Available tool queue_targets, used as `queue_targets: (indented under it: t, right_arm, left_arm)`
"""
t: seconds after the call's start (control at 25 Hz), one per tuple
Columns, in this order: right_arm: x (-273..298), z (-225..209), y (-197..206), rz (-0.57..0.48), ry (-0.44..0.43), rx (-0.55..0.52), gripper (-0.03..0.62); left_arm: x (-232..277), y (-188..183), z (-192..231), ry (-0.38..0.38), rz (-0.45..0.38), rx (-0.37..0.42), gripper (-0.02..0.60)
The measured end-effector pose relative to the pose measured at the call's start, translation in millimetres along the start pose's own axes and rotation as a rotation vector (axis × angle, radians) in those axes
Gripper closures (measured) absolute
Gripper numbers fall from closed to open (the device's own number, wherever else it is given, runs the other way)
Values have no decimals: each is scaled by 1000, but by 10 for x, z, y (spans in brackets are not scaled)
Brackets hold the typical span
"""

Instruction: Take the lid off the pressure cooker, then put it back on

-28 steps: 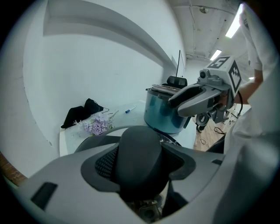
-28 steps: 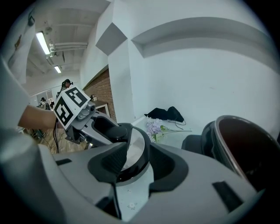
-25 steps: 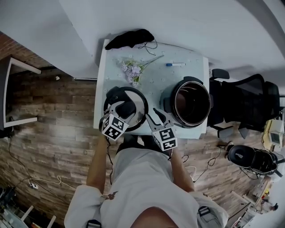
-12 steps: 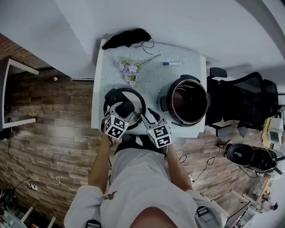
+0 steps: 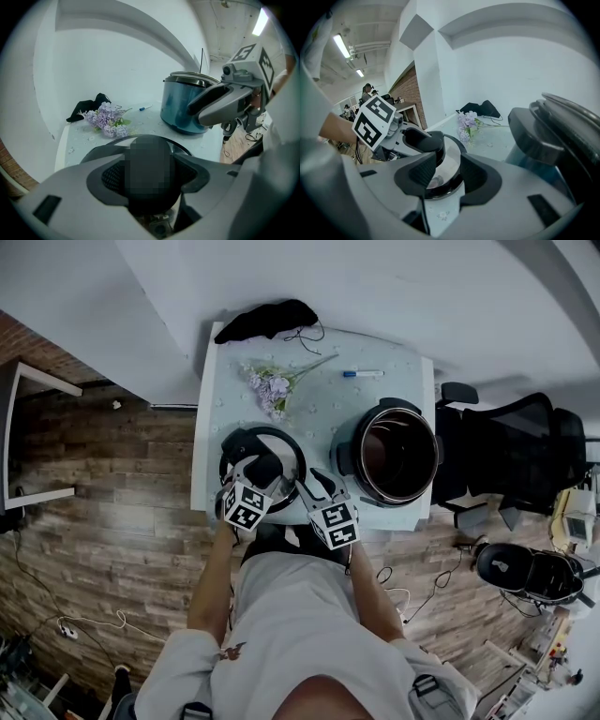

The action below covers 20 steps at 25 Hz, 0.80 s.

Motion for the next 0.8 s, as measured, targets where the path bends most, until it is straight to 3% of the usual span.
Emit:
queue_targets:
  t: [0.32,0.52,0.8]
  right_arm:
    - [28,14,2,6,-15,1,430]
    - [14,29,-19,1,-22,3,428]
    - [-51,52,25,6,-22,19,427]
  left_arm:
    - [-15,-8,-3,-22,0,32,297]
    - [-61,-36,-12,-22,16,38,221]
    - [-294,-1,-52,-24,15,4,229]
Point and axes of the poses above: the fingertips, and each gripper's own axes: x forward along the fingers, z to its left, y out of its underside, the point moved 7 cm from there along -x, backward along the fingers, and after that the axes turned 1 degree about z, right-handed, at the moved point
